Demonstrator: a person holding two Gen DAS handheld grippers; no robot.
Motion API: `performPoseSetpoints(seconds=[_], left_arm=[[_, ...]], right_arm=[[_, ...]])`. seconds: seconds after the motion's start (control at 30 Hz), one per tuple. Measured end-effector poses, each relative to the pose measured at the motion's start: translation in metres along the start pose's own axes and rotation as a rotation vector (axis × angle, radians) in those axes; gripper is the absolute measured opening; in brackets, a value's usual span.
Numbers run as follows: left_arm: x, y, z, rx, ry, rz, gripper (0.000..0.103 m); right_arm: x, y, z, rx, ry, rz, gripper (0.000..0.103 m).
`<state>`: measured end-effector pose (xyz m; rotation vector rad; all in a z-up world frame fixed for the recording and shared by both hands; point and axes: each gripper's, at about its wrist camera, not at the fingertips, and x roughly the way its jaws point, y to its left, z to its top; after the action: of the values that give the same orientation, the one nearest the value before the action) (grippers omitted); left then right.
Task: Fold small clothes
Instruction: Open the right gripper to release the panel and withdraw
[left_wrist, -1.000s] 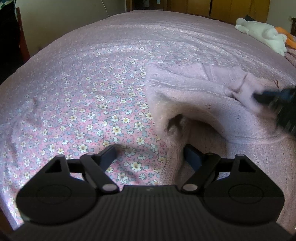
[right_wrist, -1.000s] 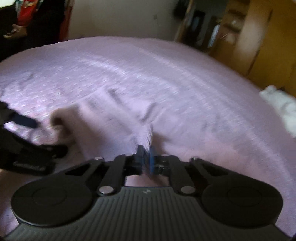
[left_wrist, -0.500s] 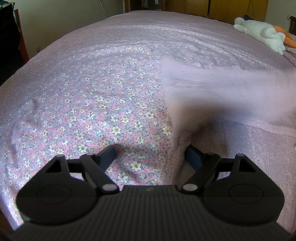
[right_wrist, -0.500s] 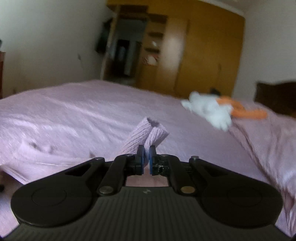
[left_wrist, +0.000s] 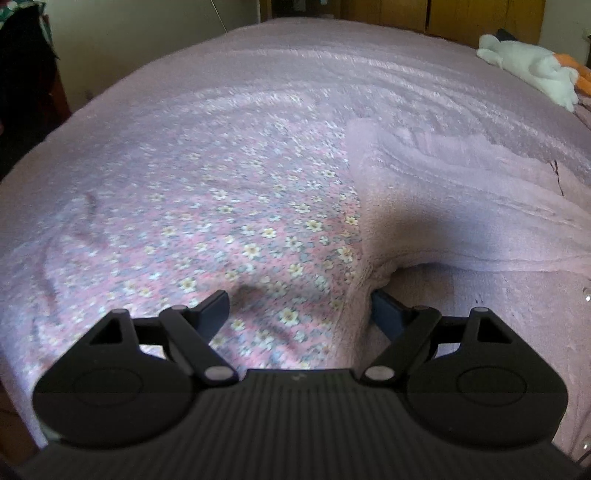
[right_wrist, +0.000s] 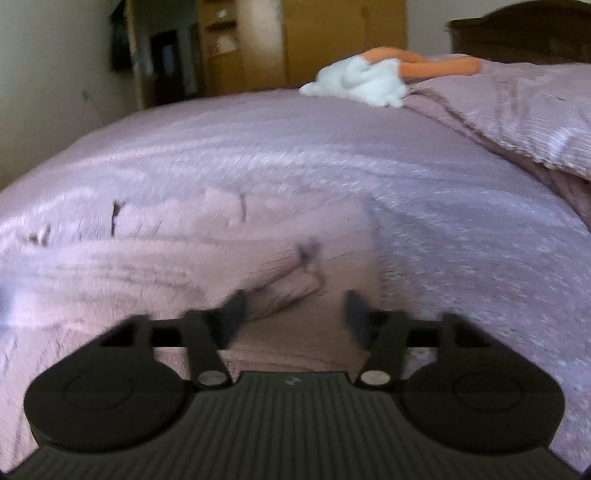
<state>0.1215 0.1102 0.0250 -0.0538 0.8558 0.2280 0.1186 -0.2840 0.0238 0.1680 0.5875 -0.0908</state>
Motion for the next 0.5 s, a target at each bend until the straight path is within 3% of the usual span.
performPoseSetpoints(seconds=[0.03,0.27,0.5], left_arm=[[-0.005,0.0,-0.002,0.007,-0.008,0.008,0.084],[-0.051,0.007,-0.013,0.06,-0.082,0.05,0.084],[-0.093,0.01,-0.026,0.082,-0.12,0.032,0.084]], right_arm=[[-0.007,-0.004,-0.001,0.023,-0.007,0.003,0.087],[-0.073,-0.028,-0.007,0.184,-0.01,0.075,0.089],[-0.14,-0.025,-0.015,0.132,-0.026,0.174,0.094]])
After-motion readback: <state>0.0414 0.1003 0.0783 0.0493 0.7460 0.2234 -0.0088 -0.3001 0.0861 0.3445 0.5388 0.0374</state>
